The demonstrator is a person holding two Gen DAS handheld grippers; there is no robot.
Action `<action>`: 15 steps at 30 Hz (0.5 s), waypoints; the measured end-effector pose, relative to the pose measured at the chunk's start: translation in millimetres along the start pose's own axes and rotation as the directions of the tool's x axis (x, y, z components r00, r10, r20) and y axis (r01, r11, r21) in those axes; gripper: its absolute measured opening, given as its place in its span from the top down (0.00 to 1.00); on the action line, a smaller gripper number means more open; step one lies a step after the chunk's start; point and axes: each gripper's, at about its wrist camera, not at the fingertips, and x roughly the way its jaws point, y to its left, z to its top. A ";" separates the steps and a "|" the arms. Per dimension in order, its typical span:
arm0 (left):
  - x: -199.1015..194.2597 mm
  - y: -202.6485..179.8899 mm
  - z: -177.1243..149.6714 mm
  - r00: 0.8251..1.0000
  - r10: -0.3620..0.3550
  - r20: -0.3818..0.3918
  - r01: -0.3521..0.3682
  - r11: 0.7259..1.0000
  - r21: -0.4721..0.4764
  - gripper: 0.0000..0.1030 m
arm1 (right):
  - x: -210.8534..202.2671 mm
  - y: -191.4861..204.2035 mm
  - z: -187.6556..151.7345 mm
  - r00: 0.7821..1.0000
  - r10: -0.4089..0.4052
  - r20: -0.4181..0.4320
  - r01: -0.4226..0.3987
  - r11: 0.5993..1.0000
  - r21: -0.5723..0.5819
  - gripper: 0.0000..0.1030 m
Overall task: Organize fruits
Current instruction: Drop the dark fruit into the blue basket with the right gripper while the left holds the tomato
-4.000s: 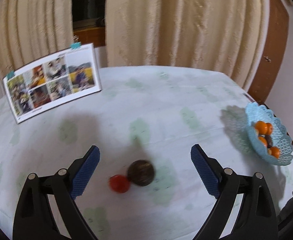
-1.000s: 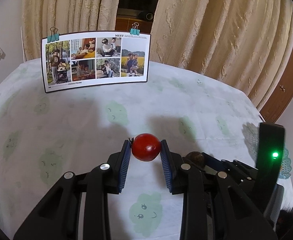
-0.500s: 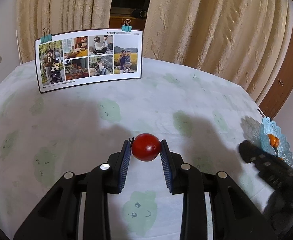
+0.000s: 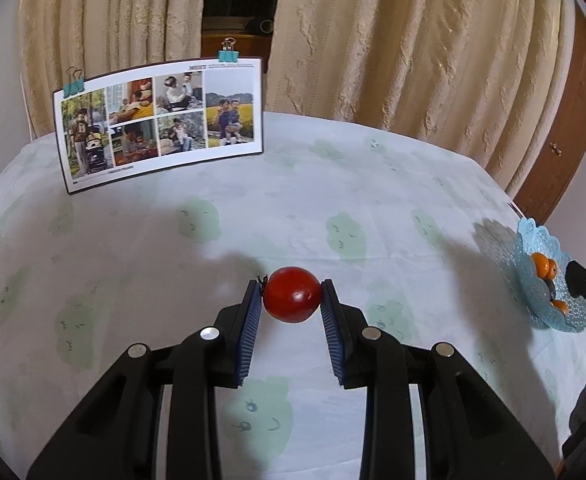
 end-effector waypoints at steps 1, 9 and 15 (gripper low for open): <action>0.1 -2.8 -0.1 1.000 -0.003 -0.001 0.003 1.000 0.005 0.70 | -2.8 -10.3 1.1 1.000 -0.019 0.008 0.019 1.000 0.015 0.57; -4.5 -34.2 1.7 1.000 -0.031 -0.002 0.031 0.998 0.063 0.70 | -15.7 -61.9 2.1 0.992 -0.118 0.052 0.112 0.989 0.093 0.57; -5.4 -64.5 4.9 0.998 -0.057 -0.006 0.058 0.992 0.113 0.70 | -19.9 -83.5 2.4 0.985 -0.146 0.094 0.132 0.982 0.136 0.52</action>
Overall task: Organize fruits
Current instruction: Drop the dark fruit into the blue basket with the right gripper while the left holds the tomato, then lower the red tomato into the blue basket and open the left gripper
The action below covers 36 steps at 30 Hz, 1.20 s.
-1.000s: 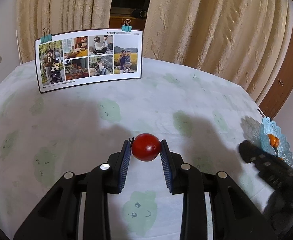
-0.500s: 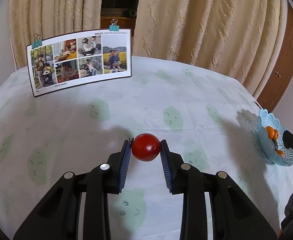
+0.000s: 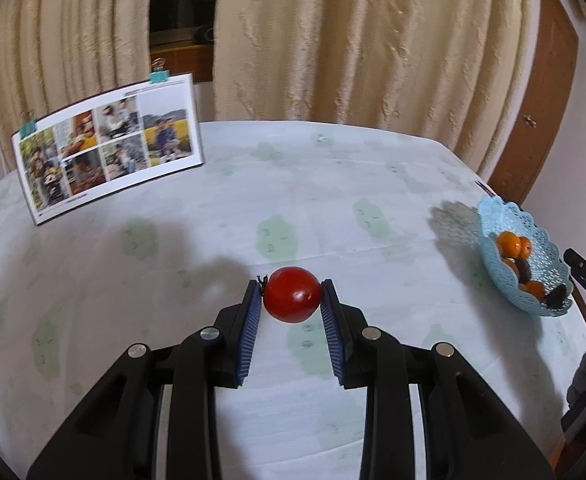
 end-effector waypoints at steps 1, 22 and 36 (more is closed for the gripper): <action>0.3 -6.4 2.0 1.000 -0.007 0.002 0.007 1.000 0.012 0.70 | -1.3 -1.6 -0.5 1.000 -0.007 0.009 0.007 1.000 0.000 0.52; 22.9 -150.7 32.8 0.972 -0.232 -0.021 0.231 0.947 0.224 0.70 | -22.5 -38.8 -23.0 0.970 -0.104 0.220 0.071 0.986 0.152 0.31; 52.7 -229.8 33.5 0.932 -0.354 -0.083 0.361 0.875 0.323 0.70 | -24.0 -49.2 -25.4 0.968 -0.125 0.220 0.074 0.971 0.226 0.26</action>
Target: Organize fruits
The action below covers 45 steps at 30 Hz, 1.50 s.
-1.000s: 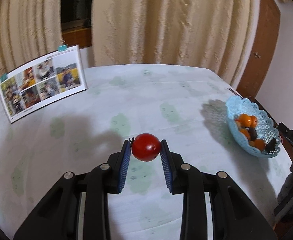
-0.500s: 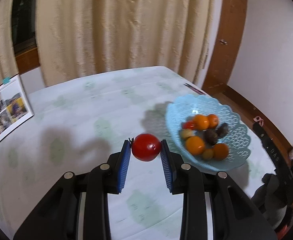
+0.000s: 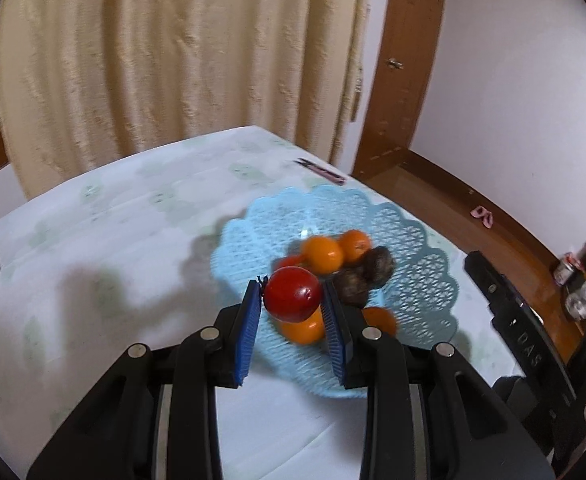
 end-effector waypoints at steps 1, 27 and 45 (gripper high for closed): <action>2.8 -3.0 0.8 1.000 -0.006 -0.001 0.006 1.000 0.008 0.70 | 0.2 0.0 0.3 1.000 0.000 0.000 0.000 1.000 0.001 0.26; -9.4 11.0 -1.6 0.977 0.200 0.073 -0.199 0.980 -0.015 0.12 | 1.9 2.7 -0.9 1.000 0.029 -0.009 -0.029 1.000 0.005 0.15; -45.2 8.3 -10.9 0.942 0.307 0.136 -0.311 0.950 0.009 0.11 | -1.5 10.2 -2.8 0.998 0.069 -0.009 -0.069 0.997 -0.033 0.10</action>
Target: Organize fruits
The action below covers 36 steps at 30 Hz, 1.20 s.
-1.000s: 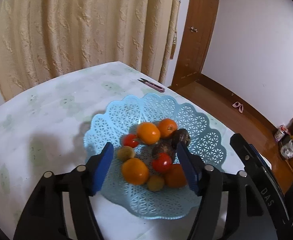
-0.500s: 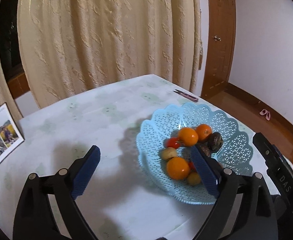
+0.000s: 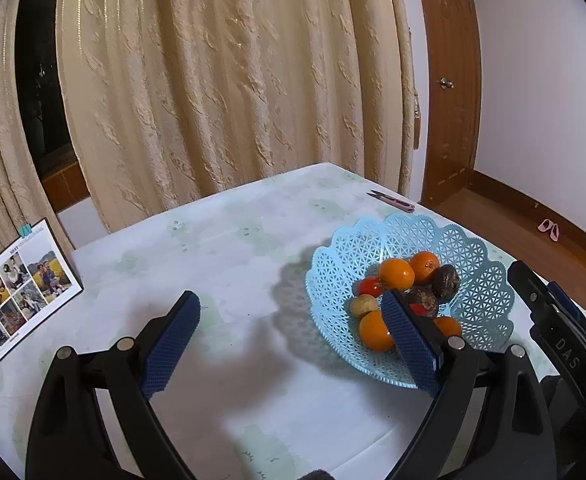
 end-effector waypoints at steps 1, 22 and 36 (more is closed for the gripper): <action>-1.5 0.2 -0.2 1.000 0.003 0.002 -0.003 1.000 0.000 0.11 | -0.6 0.5 -0.1 1.000 0.001 0.000 -0.001 1.000 -0.003 0.10; -19.0 -0.6 -6.5 0.995 0.086 0.046 -0.088 0.995 0.045 0.09 | -3.0 43.7 4.2 0.992 0.029 -0.124 -0.059 0.968 -0.243 0.03; -18.4 -13.0 -11.8 0.976 0.202 0.085 -0.206 0.978 0.045 0.05 | -20.6 55.3 18.6 0.989 -0.105 -0.103 0.047 0.890 -0.454 0.03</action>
